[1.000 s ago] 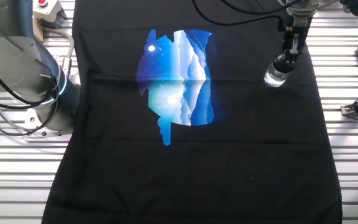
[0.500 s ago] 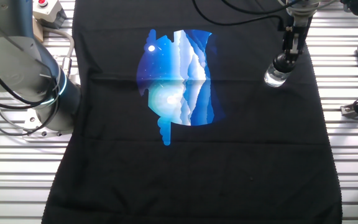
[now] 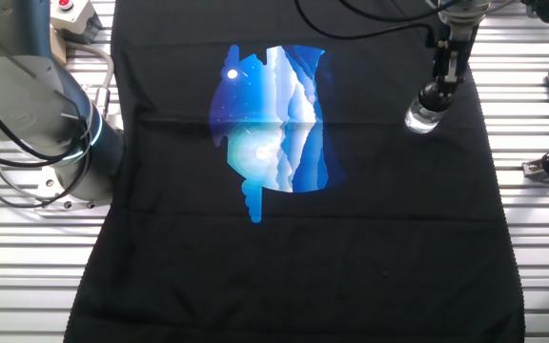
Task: Screw the lid onto the jar
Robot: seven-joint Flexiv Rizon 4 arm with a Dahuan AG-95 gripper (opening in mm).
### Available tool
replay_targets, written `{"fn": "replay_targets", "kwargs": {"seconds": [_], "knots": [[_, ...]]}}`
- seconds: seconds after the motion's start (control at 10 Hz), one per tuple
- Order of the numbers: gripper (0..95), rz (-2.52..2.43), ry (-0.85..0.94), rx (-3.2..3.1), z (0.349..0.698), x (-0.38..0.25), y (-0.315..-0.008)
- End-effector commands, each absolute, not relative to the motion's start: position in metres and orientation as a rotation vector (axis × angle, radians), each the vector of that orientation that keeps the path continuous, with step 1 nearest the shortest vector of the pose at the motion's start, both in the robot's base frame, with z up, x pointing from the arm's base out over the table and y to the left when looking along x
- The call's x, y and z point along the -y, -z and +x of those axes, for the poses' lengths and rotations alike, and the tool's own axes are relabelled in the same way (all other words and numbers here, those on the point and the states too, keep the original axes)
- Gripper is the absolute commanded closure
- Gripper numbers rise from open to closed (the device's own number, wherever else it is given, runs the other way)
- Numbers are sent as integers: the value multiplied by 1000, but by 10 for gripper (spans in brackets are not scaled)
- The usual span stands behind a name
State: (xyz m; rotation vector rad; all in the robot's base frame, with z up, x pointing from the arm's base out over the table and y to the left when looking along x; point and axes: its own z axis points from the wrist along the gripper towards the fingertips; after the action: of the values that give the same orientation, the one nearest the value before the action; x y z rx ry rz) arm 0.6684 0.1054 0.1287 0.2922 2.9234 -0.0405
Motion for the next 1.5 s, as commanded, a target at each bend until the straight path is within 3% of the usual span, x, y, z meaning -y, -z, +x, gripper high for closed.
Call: {"fn": "replay_targets", "kwargs": {"seconds": [0.1,1.5], "knots": [[950,295,46,-2923,668,-105,-129],[950,280,51,-2924,668,-105,-129]]}}
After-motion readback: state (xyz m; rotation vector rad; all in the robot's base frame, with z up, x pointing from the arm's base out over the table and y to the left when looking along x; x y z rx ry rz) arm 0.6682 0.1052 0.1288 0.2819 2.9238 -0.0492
